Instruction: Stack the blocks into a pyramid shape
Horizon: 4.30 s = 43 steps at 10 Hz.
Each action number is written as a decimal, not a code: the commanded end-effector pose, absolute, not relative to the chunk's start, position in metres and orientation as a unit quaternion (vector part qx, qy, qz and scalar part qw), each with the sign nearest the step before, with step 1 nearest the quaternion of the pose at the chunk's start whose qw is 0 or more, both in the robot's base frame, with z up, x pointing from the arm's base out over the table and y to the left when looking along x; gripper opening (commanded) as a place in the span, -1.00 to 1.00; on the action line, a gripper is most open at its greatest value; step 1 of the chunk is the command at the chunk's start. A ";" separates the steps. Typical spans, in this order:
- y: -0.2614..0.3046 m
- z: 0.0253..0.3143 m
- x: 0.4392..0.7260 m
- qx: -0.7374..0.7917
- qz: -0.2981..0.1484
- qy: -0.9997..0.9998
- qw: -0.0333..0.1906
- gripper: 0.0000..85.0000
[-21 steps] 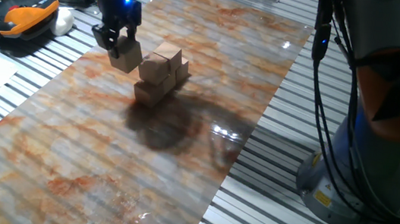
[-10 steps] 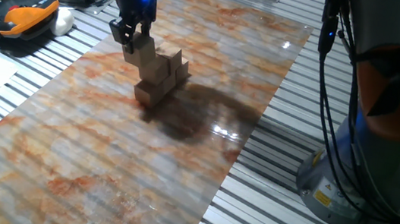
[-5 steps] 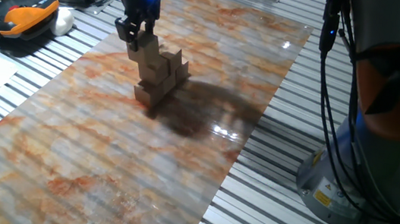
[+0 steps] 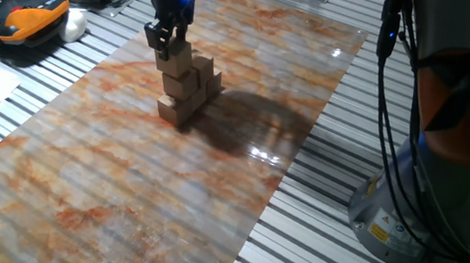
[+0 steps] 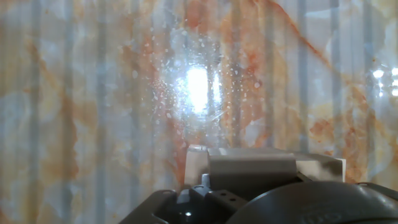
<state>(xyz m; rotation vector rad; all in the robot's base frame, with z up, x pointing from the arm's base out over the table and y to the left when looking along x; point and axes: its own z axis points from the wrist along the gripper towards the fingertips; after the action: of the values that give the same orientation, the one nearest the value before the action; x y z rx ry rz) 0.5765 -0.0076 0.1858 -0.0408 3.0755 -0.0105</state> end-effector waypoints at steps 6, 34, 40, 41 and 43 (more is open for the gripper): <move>-0.012 0.189 0.574 -0.024 -0.012 0.999 0.031 -1.00; -0.014 0.188 0.573 -0.022 -0.004 0.999 0.028 -1.00; -0.013 0.188 0.575 -0.020 -0.005 0.999 0.028 -1.00; -0.013 0.188 0.574 -0.021 -0.006 0.999 0.028 -1.00; -0.014 0.188 0.574 -0.022 -0.006 0.999 0.030 -1.00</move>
<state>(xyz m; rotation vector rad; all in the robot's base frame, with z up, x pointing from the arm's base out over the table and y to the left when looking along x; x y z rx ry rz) 0.5737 -0.0136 0.1881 -0.0687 3.0807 -0.0194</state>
